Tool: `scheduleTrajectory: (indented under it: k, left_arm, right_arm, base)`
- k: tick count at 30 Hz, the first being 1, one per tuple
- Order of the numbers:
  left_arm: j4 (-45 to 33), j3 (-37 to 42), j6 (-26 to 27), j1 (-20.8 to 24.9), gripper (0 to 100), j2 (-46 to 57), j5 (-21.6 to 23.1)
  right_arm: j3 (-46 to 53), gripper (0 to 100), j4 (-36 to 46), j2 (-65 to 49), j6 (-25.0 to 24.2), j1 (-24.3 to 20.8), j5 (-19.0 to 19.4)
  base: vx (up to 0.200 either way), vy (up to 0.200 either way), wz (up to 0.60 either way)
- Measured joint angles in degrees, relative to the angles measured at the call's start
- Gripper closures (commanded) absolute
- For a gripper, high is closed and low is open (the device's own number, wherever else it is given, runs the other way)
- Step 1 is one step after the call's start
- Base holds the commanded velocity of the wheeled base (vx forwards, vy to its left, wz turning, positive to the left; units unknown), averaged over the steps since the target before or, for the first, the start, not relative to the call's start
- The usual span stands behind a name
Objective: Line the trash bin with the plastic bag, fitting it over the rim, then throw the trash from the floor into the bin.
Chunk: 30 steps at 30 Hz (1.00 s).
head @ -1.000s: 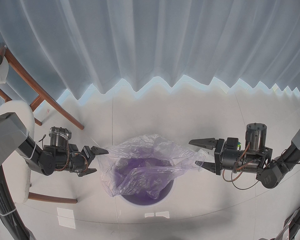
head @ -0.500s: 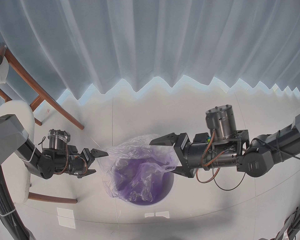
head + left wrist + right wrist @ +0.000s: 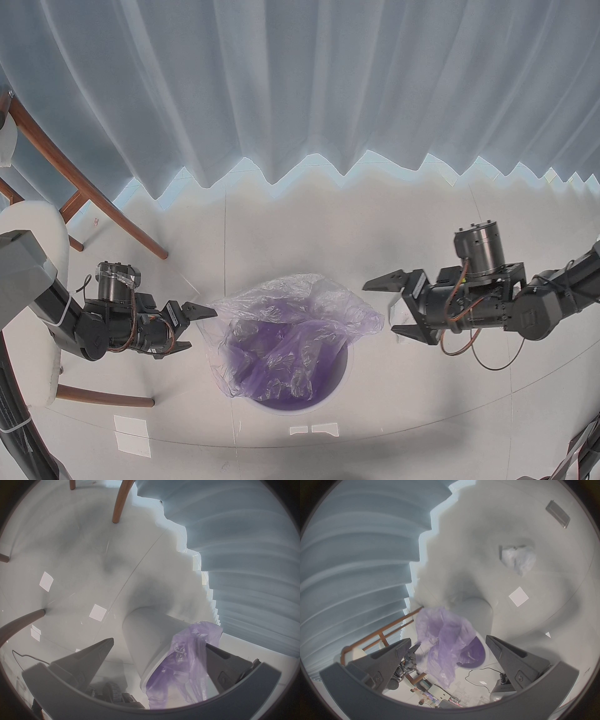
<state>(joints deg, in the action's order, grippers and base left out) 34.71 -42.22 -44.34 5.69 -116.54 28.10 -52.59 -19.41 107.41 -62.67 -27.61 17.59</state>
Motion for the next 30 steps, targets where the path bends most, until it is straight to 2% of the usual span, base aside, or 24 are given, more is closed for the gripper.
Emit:
scheduleTrajectory:
  k: [7, 12, 14, 18, 23, 30]
  left_arm:
    - [-0.09, 0.16, 0.5, -0.21, 0, 0.0, -0.05]
    - [-0.09, 0.21, 0.57, -0.22, 0, 0.0, 0.0]
    - [-0.11, 0.21, 0.57, -0.22, 0, 0.0, 0.0]
    - [-0.17, 0.21, 0.6, -0.21, 0, 0.0, 0.0]
    - [-0.17, 0.21, 0.6, -0.18, 0, 0.0, 0.01]
    - [-0.09, 0.46, 0.66, 0.0, 0, 0.0, 0.0]
  right_arm:
    - [6.56, 0, 1.89, -6.17, 3.94, 7.25, 2.13]
    - [10.14, 0, 2.04, -10.53, 3.61, 7.56, 4.72]
    - [10.9, 0, 2.0, -11.82, 2.6, 5.45, 5.25]
    - [11.11, 0, 0.69, -13.01, -1.58, -2.54, 4.79]
    - [8.24, 0, -3.66, -9.42, -5.12, -10.89, 0.93]
    - [-0.71, 0, -6.27, 0.74, -7.45, -17.94, -4.46]
  base:
    - [0.0, 0.0, 0.0]
    - [0.0, 0.0, 0.0]
    - [0.0, 0.0, 0.0]
    - [0.0, 0.0, 0.0]
    - [0.0, 0.0, 0.0]
    - [0.0, 0.0, 0.0]
